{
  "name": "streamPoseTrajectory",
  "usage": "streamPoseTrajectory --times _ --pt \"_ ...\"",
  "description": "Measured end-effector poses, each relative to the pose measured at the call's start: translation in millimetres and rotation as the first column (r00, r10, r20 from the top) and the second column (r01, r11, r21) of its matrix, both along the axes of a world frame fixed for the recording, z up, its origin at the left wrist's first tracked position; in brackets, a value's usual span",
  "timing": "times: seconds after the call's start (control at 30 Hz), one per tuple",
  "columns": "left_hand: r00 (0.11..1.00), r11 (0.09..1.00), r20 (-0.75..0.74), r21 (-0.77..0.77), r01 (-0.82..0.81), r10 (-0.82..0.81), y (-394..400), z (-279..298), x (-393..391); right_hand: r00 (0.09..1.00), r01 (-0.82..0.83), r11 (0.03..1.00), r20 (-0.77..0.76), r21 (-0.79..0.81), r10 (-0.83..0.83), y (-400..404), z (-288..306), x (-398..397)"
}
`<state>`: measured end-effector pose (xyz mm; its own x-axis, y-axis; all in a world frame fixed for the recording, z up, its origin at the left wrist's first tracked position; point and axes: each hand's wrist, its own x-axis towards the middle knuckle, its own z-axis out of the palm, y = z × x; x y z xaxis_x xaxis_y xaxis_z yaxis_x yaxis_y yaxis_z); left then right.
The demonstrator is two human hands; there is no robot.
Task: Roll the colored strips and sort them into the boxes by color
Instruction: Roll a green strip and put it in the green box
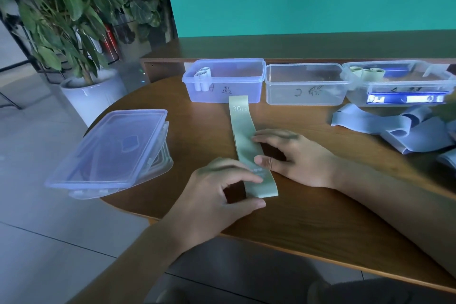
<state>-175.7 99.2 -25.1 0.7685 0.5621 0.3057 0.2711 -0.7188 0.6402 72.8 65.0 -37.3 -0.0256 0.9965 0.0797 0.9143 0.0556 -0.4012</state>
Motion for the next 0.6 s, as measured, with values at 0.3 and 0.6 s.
streamPoseTrajectory --times 0.3,0.6 --pt "0.996 0.998 -0.063 -0.018 -0.061 0.060 0.7 -3.0 6.5 0.999 0.003 1.000 0.053 -0.024 -0.002 -11.7 3.9 1.0" --pt "0.932 0.939 -0.171 -0.074 -0.336 0.320 31.1 6.0 39.4 0.998 0.058 0.996 0.029 -0.066 -0.056 -7.9 14.2 -6.3"
